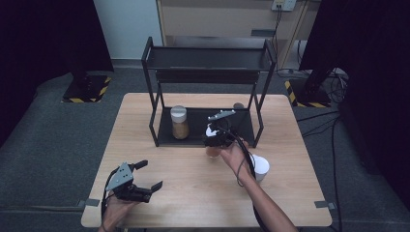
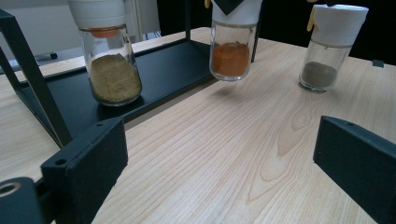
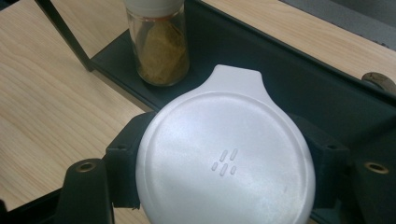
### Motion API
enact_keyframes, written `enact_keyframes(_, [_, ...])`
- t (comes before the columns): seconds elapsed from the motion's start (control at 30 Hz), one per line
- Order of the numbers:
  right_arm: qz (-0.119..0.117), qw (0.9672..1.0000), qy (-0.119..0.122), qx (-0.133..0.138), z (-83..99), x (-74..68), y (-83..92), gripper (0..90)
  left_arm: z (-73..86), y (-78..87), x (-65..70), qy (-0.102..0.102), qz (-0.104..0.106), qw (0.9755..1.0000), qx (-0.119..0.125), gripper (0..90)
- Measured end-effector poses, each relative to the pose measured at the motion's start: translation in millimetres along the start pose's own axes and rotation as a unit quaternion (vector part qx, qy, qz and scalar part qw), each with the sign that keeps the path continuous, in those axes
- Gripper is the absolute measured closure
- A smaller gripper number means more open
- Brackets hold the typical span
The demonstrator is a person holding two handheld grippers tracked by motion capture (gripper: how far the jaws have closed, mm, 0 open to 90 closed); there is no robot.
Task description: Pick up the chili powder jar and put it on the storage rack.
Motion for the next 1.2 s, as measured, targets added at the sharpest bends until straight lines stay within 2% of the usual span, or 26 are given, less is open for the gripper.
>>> enact_keyframes(0.3, [-0.005,0.9999,0.009,-0.001,-21.0,-0.4,-0.7,31.7,0.1,0.1,0.0,0.001,0.000,1.0000,0.000,2.0])
enact_keyframes(0.63, [-0.001,0.9999,0.012,0.002,-39.7,2.3,-11.4,31.7,0.6,0.4,-0.7,0.002,0.000,1.0000,0.002,2.1])
enact_keyframes(0.8, [-0.003,1.0000,-0.002,0.007,-47.8,6.4,-19.1,31.7,1.0,0.7,-1.2,0.005,-0.001,1.0000,0.003,2.0])
enact_keyframes(0.9, [0.004,1.0000,0.002,0.008,-53.0,6.5,-25.2,31.7,1.2,0.4,-1.4,0.005,0.001,1.0000,0.003,2.1])
enact_keyframes(1.2, [0.011,0.9998,-0.016,0.007,-61.8,12.4,-44.4,31.7,1.6,0.3,-2.0,0.006,0.002,1.0000,0.003,2.1])
Point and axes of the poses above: each handheld gripper's, and its own axes: y roughly backward along the jaws, z roughly out of its underside, x roughly to its right, the point moved 7 cm from there along -y, roughly forward along the jaws
